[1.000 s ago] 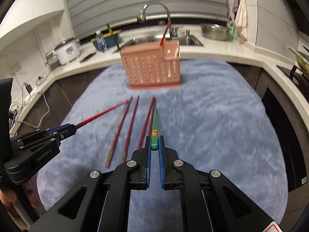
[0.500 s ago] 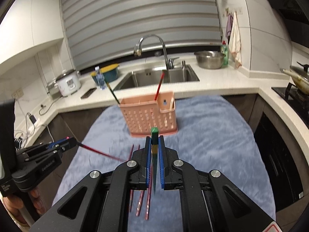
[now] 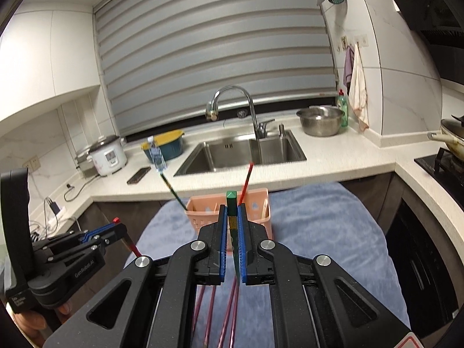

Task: Organize utensils
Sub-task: 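Lift both chopsticks over the pink holder and open both tools to drop them in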

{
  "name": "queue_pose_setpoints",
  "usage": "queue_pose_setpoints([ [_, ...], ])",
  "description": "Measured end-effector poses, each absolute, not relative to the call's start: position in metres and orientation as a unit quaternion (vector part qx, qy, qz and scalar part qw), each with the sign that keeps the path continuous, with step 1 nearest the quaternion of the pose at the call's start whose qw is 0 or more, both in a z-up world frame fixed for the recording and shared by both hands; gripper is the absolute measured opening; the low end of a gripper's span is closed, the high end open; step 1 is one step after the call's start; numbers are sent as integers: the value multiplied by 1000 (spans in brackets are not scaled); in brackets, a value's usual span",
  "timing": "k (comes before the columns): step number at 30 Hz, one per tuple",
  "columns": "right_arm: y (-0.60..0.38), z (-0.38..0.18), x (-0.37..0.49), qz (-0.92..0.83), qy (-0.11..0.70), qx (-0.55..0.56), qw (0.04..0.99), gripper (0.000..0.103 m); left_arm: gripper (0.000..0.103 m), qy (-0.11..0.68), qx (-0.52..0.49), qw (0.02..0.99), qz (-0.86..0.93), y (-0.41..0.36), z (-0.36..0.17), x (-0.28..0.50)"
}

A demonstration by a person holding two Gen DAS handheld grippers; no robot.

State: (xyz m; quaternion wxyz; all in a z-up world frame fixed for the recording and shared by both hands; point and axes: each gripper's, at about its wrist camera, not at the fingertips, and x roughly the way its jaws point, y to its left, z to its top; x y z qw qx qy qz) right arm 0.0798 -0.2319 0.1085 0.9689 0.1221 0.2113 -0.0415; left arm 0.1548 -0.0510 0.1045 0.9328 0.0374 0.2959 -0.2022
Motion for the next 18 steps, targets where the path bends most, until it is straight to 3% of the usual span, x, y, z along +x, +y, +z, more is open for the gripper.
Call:
queue_pose_setpoints([
  [18,-255,191,178,-13,116,145,983,6,7,193,-11,960,-204,-66,208,236],
])
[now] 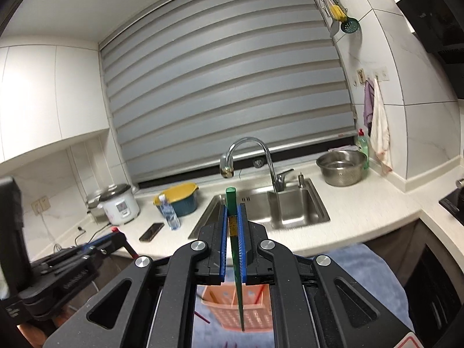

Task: Organize utensils
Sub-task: 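Lift both chopsticks over the pink holder and open both tools to drop them in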

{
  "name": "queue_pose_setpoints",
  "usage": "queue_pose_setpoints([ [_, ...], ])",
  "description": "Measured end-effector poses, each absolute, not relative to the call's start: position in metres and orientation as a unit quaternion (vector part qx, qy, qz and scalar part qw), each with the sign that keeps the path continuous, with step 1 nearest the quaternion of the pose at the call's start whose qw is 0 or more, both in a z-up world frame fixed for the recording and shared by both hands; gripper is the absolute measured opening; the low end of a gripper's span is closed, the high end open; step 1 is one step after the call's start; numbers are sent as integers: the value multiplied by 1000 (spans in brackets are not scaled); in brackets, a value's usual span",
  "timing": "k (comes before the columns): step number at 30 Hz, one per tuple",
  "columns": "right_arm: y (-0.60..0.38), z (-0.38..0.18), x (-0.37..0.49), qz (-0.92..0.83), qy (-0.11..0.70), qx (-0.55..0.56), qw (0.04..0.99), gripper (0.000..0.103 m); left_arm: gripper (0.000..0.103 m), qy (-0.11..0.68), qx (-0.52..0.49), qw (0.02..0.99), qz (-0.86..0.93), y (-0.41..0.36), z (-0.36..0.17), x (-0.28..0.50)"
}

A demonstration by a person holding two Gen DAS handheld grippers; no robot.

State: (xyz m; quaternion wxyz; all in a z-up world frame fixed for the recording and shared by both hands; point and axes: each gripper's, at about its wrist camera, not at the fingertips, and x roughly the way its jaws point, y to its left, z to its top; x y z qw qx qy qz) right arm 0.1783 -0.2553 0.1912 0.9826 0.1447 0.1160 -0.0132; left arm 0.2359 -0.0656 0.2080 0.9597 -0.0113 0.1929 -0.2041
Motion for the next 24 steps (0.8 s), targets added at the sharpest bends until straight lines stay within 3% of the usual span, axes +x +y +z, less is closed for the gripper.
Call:
queue_pose_setpoints([
  [7,-256,181,230,-10,124,146,981,6,7,175,-16,964,-198,-76,208,272],
  [24,-268,79,295,-10,220,178,959,6,7,226,-11,956,-184,-87,128,325],
])
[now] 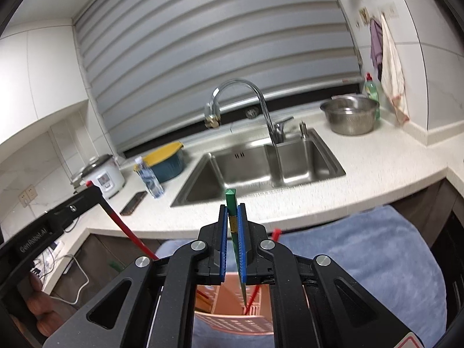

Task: Organize utensils
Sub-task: 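Lift both chopsticks over the pink holder and open both tools to drop them in, then move both tools back over the dark red chopsticks on the blanket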

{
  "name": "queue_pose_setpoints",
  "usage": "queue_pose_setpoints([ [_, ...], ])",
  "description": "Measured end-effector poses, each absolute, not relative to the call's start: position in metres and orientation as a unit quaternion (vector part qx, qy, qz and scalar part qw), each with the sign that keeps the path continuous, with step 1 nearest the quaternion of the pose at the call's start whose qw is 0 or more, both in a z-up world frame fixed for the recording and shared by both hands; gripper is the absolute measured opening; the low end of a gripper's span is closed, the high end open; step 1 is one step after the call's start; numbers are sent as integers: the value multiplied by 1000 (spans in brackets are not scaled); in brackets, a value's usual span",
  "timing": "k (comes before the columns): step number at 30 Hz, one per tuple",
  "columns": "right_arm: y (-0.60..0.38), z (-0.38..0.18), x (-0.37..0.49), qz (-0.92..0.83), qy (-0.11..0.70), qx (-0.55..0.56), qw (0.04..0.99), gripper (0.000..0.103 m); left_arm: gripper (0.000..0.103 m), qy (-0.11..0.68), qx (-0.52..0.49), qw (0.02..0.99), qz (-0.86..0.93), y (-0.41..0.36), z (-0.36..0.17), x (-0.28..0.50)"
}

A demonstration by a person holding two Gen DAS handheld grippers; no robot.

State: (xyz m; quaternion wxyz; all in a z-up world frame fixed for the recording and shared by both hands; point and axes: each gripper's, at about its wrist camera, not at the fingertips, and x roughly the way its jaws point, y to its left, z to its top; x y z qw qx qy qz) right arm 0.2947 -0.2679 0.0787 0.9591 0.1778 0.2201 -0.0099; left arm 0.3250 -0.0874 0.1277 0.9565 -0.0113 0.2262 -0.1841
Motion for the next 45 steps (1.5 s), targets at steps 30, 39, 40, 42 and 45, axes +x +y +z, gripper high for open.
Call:
queue_pose_setpoints([
  [30,-236,26,113,-55,280,119,951,53,63,277,57,949,-135,-66,75,181],
  [39,-218,11,61,-50,303,119,944,53,63,305,56,941,-139,-55,57,138],
  [40,-216,9,57,-50,305,118,944,53,63,307,57,940,-139,-54,55,134],
  [42,-211,5,49,-51,310,115,942,53,63,314,58,938,-138,-52,49,127],
  [45,-207,-3,40,-49,320,116,939,53,63,324,62,934,-139,-50,40,119],
])
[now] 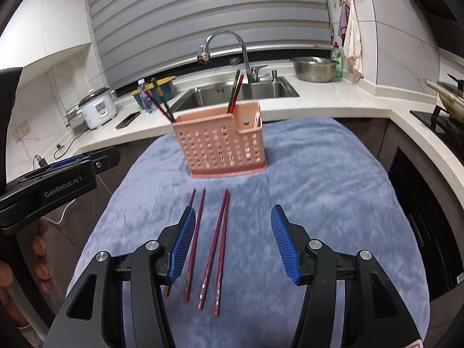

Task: Organize utensils
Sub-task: 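Move both tools back over the dark red chopsticks on the blanket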

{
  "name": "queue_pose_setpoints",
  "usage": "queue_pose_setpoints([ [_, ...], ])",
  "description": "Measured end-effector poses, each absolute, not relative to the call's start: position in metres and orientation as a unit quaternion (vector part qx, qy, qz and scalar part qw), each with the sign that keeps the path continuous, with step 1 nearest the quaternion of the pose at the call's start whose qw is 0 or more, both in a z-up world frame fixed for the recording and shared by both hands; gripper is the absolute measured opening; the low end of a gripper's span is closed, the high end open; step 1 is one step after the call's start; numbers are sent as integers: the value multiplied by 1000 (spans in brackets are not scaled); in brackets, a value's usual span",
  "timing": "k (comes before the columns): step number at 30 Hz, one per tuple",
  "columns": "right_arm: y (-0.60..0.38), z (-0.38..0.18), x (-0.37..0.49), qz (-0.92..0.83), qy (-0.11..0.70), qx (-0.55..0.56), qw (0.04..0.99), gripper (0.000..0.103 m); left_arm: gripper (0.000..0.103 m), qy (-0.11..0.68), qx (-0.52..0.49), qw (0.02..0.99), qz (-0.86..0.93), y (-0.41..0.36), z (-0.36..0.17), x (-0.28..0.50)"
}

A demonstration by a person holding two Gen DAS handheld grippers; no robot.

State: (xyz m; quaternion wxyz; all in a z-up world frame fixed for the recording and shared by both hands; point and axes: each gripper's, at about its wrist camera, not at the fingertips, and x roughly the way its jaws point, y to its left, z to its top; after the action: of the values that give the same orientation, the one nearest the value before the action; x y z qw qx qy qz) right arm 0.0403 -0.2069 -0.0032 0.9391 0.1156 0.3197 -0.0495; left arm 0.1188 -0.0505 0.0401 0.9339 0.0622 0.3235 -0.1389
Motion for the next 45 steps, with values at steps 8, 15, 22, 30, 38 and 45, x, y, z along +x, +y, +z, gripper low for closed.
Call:
queue_pose_setpoints([
  [8,-190,-27,26,-44,347,110,930,53,63,350,67,924,-139,-43,16,105],
  [15,-180,-48,20,-42,371,111,921,53,63,374,69,915,-133,-37,-5,98],
  [22,-176,-66,19,-45,389,109,914,53,63,393,73,907,-131,-32,-24,91],
  [30,-171,-86,19,-45,406,107,906,53,63,410,77,900,-127,-29,-42,87],
  [38,-167,-110,21,-43,432,104,895,53,63,437,73,888,-126,-23,-66,83],
  [45,-159,-122,29,-39,442,90,892,49,63,448,72,883,-122,-22,-78,85],
])
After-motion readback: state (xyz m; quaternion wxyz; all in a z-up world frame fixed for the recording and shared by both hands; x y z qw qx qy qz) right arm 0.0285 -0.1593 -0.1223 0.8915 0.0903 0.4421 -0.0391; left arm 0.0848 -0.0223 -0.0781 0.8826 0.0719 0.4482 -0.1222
